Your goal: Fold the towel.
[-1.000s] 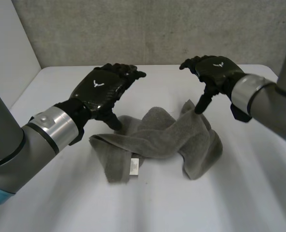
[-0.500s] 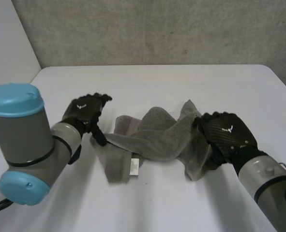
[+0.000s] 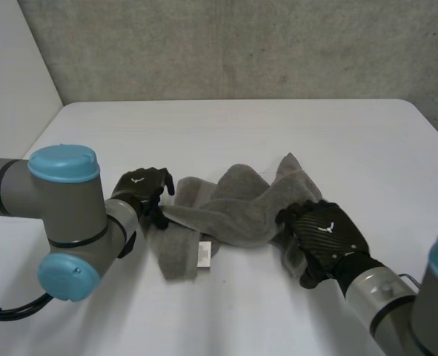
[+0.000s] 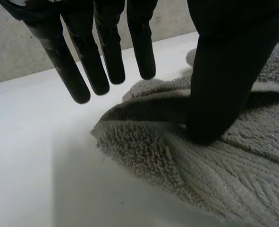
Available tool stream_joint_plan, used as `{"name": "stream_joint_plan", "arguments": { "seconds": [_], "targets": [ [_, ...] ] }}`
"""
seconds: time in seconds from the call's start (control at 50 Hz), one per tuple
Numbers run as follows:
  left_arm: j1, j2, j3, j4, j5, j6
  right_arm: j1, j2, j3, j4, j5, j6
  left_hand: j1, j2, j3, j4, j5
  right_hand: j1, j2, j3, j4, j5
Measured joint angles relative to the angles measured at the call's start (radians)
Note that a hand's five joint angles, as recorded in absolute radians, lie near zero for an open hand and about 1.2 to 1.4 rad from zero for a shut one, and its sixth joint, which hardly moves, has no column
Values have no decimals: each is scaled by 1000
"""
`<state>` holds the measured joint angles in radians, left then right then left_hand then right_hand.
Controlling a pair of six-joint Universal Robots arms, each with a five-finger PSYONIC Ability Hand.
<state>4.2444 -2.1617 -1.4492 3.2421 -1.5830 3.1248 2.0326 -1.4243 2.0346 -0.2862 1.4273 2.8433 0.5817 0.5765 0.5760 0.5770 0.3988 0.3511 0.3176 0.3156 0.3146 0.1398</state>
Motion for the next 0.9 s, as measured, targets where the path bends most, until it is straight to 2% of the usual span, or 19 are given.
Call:
{"name": "stream_joint_plan", "arguments": {
  "seconds": [0.1, 0.3, 0.4, 0.42, 0.46, 0.48, 0.56, 0.62, 0.72, 0.74, 0.76, 0.9],
  "targets": [
    [2, -13, 9, 21, 0, 1, 26, 98, -26, -76, 9, -2, 222, 229, 228, 228, 229, 0, 0, 0, 0, 0],
    [3, -15, 12, 37, 0, 1, 52, 216, -73, -185, 77, -11, 444, 451, 451, 451, 449, 58, 34, 37, 38, 37],
    [3, -12, 12, 34, -1, 1, 50, 282, -119, -229, 122, -47, 558, 582, 579, 581, 572, 300, 252, 254, 246, 240],
    [4, -10, 11, 33, -2, 1, 48, 287, -125, -233, 125, -53, 572, 595, 593, 594, 588, 423, 362, 349, 350, 342],
    [5, -5, 9, 30, -2, 1, 42, 294, -134, -242, 127, -67, 581, 607, 605, 606, 598, 480, 411, 412, 403, 397],
    [7, 1, 8, 28, -2, 1, 33, 296, -143, -253, 129, -80, 591, 623, 620, 621, 612, 655, 559, 560, 561, 554],
    [17, 29, -2, 18, -2, 1, -20, 280, -155, -283, 127, -115, 601, 636, 634, 635, 623, 778, 670, 673, 673, 664],
    [23, 50, -10, 11, 0, 1, -76, 255, -159, -293, 122, -136, 601, 638, 638, 638, 628, 774, 666, 668, 672, 669],
    [26, 67, -22, 8, 4, 1, -155, 226, -164, -285, 116, -157, 610, 639, 638, 639, 632, 621, 535, 541, 542, 550],
    [26, 67, -22, 8, 4, 1, -155, 226, -164, -285, 116, -157, 610, 639, 638, 639, 632, 621, 535, 541, 542, 550],
    [26, 66, -25, 9, 5, 0, -169, 230, -165, -269, 112, -158, 610, 639, 638, 639, 632, 522, 449, 451, 452, 457],
    [25, 55, -29, 12, 7, -1, -173, 262, -176, -210, 100, -146, 610, 639, 638, 640, 632, 457, 397, 396, 396, 401]
  ]
}}
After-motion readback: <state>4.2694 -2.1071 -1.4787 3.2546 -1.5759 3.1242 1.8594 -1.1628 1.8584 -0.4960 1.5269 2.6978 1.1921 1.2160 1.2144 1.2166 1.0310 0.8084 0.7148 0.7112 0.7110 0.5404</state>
